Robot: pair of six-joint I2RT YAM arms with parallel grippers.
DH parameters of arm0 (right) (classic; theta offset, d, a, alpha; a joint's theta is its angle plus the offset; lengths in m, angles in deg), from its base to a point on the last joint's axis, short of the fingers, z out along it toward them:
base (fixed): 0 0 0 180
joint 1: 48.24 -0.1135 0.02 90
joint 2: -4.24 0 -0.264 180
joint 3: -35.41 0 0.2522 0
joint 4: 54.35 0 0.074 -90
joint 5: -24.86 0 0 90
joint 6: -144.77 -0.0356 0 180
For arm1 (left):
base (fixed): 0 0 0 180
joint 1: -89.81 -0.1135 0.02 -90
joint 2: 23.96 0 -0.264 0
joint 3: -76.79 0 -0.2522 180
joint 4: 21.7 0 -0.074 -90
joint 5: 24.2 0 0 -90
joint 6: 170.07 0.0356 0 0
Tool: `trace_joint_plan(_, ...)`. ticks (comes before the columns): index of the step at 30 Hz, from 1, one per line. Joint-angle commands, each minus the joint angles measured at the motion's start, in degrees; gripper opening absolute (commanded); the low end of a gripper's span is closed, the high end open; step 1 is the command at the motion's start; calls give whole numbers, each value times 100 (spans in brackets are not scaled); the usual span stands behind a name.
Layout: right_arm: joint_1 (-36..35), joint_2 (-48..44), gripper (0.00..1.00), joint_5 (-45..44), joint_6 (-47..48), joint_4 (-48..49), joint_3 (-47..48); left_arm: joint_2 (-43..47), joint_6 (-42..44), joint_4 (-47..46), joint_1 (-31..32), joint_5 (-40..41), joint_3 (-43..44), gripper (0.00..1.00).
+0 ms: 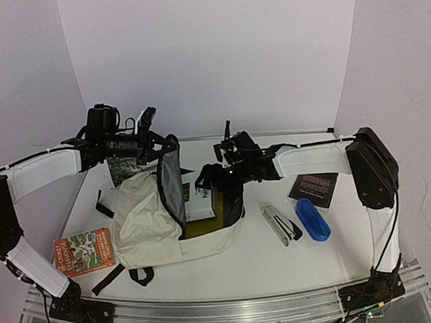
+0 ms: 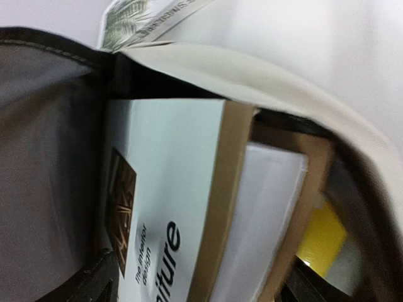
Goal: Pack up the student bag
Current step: Place the book in the student bag.
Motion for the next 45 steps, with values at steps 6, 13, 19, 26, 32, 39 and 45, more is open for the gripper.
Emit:
trace_joint_plan(6,-62,-510,87,-579,453,-628,-473,234,51,-396,28,33,195,0)
trace_joint_plan(13,-282,-206,73,-160,637,-498,-127,136,66,-396,31,-60,295,0)
trace_joint_plan(19,-472,247,59,333,747,-189,472,32,50,-405,34,-136,357,0)
trace_joint_plan(26,-560,941,55,634,800,362,1198,-132,-45,-482,36,-299,419,0)
trace_joint_plan(32,-566,1215,54,61,1036,792,1495,-130,-116,-560,46,-332,386,0)
trace_joint_plan(39,-561,1318,53,-564,1412,930,1589,-9,-135,-561,45,-226,199,0)
trace_joint_plan(45,-564,1011,58,-656,1565,936,1383,380,135,20,10,470,-36,0)
